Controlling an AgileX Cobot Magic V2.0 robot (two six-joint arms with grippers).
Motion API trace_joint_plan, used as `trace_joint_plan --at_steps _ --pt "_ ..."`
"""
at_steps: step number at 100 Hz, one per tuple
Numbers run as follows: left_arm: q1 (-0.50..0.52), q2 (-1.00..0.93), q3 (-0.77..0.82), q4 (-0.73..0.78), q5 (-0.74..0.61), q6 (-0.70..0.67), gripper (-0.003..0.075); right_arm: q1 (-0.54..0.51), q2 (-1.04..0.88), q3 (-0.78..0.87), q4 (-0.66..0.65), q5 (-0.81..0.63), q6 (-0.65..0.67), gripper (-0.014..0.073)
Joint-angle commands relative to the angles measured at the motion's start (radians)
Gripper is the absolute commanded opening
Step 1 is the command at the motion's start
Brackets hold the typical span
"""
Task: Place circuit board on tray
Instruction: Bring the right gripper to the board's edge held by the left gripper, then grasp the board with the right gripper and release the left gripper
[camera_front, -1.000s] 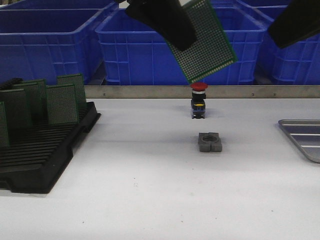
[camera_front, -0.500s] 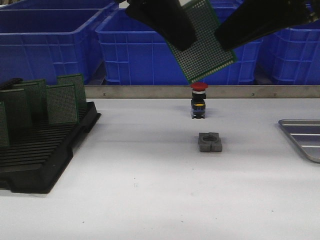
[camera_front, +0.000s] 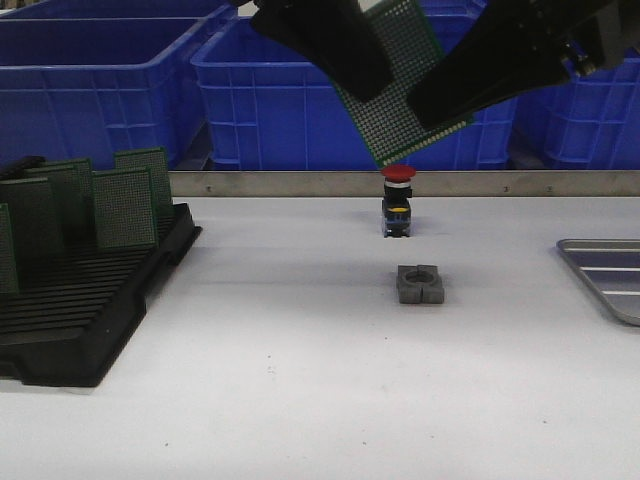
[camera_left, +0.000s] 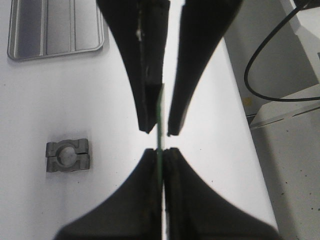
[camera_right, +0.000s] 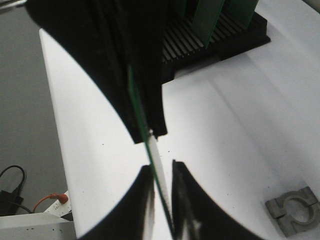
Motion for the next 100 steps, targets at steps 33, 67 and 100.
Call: trace_joint_plan --at_steps 33,67,100 --pt "-0.007 -0.050 -0.032 -0.064 0.041 -0.010 0.0081 -0.002 -0.023 -0.032 0.066 0.009 -0.013 -0.0068" --pt "-0.007 -0.050 -0.032 -0.064 0.040 -0.010 0.0464 -0.023 -0.030 -0.032 0.028 -0.030 0.000 -0.0068" --pt "-0.007 -0.050 -0.032 -0.064 0.035 -0.010 0.0464 -0.229 -0.072 -0.032 -0.202 0.080 0.271 -0.0068"
